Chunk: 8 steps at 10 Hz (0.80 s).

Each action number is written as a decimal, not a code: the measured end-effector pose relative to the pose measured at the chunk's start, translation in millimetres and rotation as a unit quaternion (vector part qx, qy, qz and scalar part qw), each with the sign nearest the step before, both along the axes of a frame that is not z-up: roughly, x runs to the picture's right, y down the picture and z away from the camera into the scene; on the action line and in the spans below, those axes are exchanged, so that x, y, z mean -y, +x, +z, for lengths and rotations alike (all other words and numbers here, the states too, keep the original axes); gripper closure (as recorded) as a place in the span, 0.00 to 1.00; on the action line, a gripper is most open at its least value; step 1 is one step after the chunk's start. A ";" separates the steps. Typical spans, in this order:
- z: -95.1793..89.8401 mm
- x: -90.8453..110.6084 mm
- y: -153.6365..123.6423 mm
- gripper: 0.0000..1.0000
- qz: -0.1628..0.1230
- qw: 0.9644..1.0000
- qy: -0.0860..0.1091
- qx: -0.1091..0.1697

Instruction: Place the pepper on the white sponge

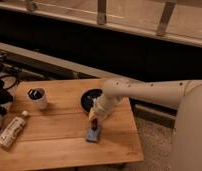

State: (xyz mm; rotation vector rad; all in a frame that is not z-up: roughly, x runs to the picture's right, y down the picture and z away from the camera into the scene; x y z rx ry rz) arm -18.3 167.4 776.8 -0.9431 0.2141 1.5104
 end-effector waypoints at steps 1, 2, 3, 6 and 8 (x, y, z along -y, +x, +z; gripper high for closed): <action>2.7 -5.2 1.0 0.75 -0.002 1.000 -0.015 0.000; 0.3 -11.4 -4.8 0.77 -0.019 1.000 -0.017 0.004; -3.7 -11.2 -11.8 0.82 -0.025 1.000 -0.011 0.004; -18.8 -7.3 -32.0 1.00 -0.037 0.999 -0.006 0.006; -18.4 -14.1 -29.1 1.00 -0.044 0.999 -0.010 0.006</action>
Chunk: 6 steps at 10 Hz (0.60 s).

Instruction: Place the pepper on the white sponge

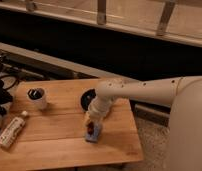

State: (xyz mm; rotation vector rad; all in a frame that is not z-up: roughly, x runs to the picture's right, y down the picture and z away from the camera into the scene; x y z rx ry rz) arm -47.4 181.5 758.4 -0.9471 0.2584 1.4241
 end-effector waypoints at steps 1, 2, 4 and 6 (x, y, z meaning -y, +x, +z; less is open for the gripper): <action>2.5 0.6 -1.1 1.00 -0.002 1.000 0.003 0.002; 4.3 1.0 -2.1 1.00 -0.003 1.000 0.004 0.003; 3.4 -1.3 -2.3 0.87 -0.003 1.000 0.003 0.002; 5.1 -1.9 -3.4 0.71 -0.004 1.000 0.003 0.002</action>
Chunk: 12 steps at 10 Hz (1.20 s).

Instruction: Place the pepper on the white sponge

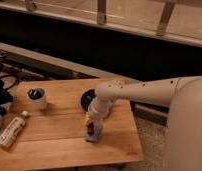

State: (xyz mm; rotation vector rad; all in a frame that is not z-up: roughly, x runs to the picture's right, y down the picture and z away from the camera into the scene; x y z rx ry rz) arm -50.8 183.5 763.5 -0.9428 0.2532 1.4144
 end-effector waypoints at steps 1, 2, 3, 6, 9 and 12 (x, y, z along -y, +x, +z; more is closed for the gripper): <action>0.1 0.1 -1.3 0.68 -0.002 1.000 0.001 0.002; 0.0 -0.3 -1.1 0.68 -0.002 1.000 0.001 0.002; -0.1 -0.5 0.1 0.68 -0.002 1.000 0.001 0.001; 1.0 -1.3 -1.4 0.68 -0.005 1.000 0.002 0.004; 1.5 -1.8 -1.5 0.68 -0.007 1.000 0.002 0.004; 2.4 -2.9 -0.4 0.68 -0.007 1.000 0.003 0.004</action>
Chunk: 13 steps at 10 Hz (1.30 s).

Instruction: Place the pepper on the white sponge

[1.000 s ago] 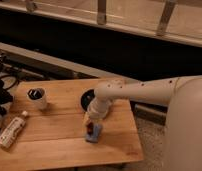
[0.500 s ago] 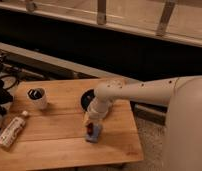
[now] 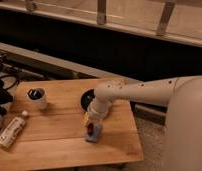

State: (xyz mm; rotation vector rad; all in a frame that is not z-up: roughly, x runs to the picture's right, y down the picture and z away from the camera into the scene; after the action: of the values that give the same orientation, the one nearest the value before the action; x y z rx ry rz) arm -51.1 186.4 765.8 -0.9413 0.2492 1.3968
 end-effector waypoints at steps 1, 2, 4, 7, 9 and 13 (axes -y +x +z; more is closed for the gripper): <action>0.2 0.0 0.0 0.68 0.000 1.000 0.000 0.000; 0.5 -0.6 -0.2 0.68 -0.001 1.000 0.000 0.001; 0.6 -0.8 -0.7 0.68 -0.003 1.000 0.001 0.002; 0.8 0.1 0.2 0.65 -0.003 1.000 0.002 0.003; 0.7 0.2 -0.1 0.49 -0.005 1.000 0.002 0.004; 0.5 0.4 0.3 0.45 -0.006 1.000 0.003 0.005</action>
State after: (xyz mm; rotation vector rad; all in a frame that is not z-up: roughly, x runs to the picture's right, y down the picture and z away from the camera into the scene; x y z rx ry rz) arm -50.9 186.0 766.3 -0.9403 0.2442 1.3803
